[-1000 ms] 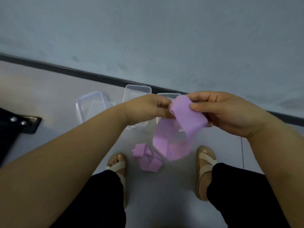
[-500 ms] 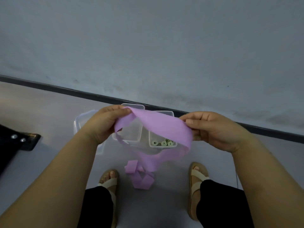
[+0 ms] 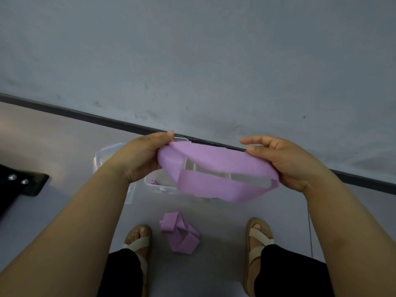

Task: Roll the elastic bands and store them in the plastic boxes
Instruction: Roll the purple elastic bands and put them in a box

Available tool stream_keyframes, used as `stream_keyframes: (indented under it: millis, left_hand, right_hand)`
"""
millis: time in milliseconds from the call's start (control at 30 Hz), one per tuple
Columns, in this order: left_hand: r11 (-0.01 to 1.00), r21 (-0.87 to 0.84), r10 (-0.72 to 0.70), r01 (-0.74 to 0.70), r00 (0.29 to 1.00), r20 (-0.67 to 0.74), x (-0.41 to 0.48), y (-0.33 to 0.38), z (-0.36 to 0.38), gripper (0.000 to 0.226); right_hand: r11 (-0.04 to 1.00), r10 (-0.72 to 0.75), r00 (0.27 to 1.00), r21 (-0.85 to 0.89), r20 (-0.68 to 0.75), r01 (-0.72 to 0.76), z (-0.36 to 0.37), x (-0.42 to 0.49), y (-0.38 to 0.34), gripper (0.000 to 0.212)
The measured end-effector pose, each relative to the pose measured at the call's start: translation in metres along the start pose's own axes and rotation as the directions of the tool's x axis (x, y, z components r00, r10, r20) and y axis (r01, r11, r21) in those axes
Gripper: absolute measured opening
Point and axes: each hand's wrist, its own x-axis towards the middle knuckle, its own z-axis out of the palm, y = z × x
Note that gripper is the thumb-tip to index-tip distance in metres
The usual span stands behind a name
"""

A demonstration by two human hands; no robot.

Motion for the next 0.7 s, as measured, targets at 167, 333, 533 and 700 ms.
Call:
stream_keyframes:
  millis: [167,333,533,700]
  left_hand:
    - [0.991,0.125,-0.022,0.04,0.99,-0.141,0.005,0.0,-0.004,0.024]
    - [0.975,0.208,-0.006,0.08,0.942,-0.335,0.006,0.002,-0.012,0.028]
    - [0.749,0.652,0.129,0.121,0.938,-0.322,0.005,-0.006,-0.016,0.024]
    - [0.835,0.55,0.098,0.002,0.984,-0.151,-0.008,-0.005,0.021,0.029]
  right_hand:
    - [0.976,0.06,0.997,-0.213,0.05,-0.048,-0.002,0.002,0.003,0.013]
    - [0.92,0.127,0.988,-0.383,0.09,-0.084,-0.003,-0.001,0.002,0.025]
    - [0.992,0.027,0.991,-0.122,0.127,-0.012,0.014,0.004,-0.001,0.022]
    - [0.994,-0.018,0.996,-0.107,0.092,0.028,0.027,0.012,-0.002,0.012]
